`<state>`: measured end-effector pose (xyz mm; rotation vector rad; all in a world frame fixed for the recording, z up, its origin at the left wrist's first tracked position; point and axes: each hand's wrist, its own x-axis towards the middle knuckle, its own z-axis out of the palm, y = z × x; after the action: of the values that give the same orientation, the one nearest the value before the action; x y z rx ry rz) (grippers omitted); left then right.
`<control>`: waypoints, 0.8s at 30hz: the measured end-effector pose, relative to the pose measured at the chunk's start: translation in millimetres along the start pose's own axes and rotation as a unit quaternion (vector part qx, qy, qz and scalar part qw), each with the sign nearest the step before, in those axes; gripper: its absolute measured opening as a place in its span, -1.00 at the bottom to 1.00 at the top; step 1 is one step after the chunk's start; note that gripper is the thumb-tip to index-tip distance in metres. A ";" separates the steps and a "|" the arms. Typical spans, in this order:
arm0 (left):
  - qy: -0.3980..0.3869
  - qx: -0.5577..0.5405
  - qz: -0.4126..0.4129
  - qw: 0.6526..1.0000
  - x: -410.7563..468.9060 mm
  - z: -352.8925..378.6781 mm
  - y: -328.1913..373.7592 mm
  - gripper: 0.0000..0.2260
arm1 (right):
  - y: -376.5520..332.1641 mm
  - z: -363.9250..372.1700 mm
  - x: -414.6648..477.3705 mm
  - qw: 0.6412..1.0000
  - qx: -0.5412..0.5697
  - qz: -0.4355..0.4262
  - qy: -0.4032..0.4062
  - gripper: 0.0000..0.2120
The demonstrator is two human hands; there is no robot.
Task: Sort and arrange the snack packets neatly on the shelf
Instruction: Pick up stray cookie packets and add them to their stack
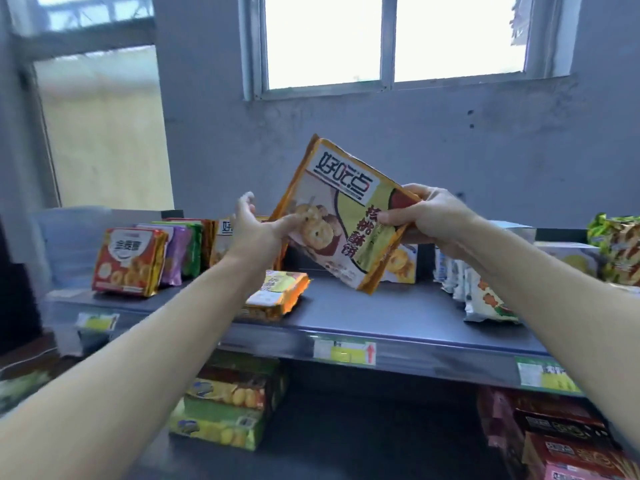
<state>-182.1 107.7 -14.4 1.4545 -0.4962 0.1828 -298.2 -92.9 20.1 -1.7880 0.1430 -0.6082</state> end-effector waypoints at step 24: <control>0.159 0.058 0.095 0.981 107.9 -173.7 -38.2 -0.77 | 6.9 234.3 143.9 0.991 0.030 -0.121 -0.048 -0.59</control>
<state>-33.9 253.6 -9.0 1.4552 -0.3664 0.5961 -63.2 49.9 18.3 -1.7865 -0.1594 -0.6898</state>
